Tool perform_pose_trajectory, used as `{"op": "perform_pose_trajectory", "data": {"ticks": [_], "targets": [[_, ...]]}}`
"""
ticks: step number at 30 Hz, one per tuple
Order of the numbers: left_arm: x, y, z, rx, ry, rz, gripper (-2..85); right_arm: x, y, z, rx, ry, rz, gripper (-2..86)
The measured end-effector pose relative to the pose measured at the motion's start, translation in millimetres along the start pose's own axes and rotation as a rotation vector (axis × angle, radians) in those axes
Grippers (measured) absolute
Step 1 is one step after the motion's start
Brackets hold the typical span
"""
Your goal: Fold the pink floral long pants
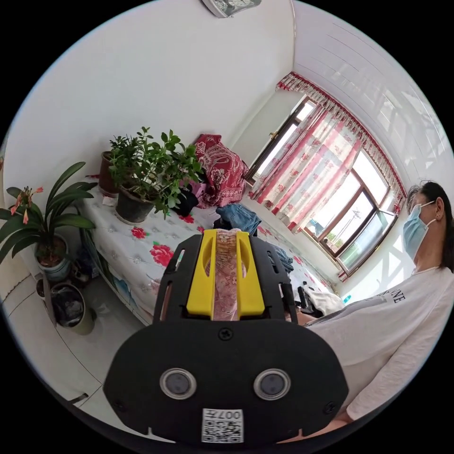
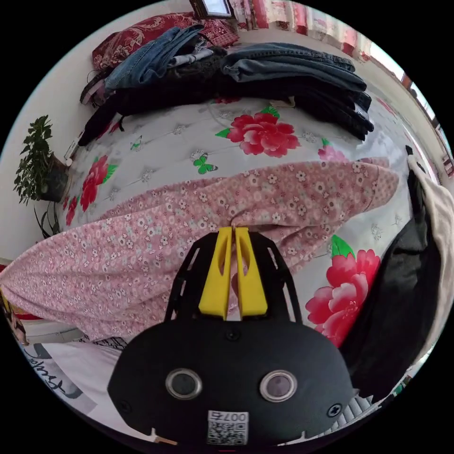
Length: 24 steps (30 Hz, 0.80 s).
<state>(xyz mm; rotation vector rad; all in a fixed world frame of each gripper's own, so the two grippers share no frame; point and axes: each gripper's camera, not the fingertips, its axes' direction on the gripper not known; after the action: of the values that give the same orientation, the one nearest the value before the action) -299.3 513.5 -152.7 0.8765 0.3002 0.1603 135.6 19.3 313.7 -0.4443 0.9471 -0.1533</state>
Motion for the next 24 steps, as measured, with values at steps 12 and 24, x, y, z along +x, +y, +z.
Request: {"op": "perform_pose_trajectory", "data": {"ticks": [12, 24], "targets": [[31, -32, 10, 0.263, 0.106, 0.039, 6.5, 91, 206, -278, 1.008, -0.367, 0.192, -0.3], [108, -109, 131, 0.196, 0.038, 0.274, 6.6, 53, 308, -360, 1.227, -0.056, 0.249, -0.2]]}}
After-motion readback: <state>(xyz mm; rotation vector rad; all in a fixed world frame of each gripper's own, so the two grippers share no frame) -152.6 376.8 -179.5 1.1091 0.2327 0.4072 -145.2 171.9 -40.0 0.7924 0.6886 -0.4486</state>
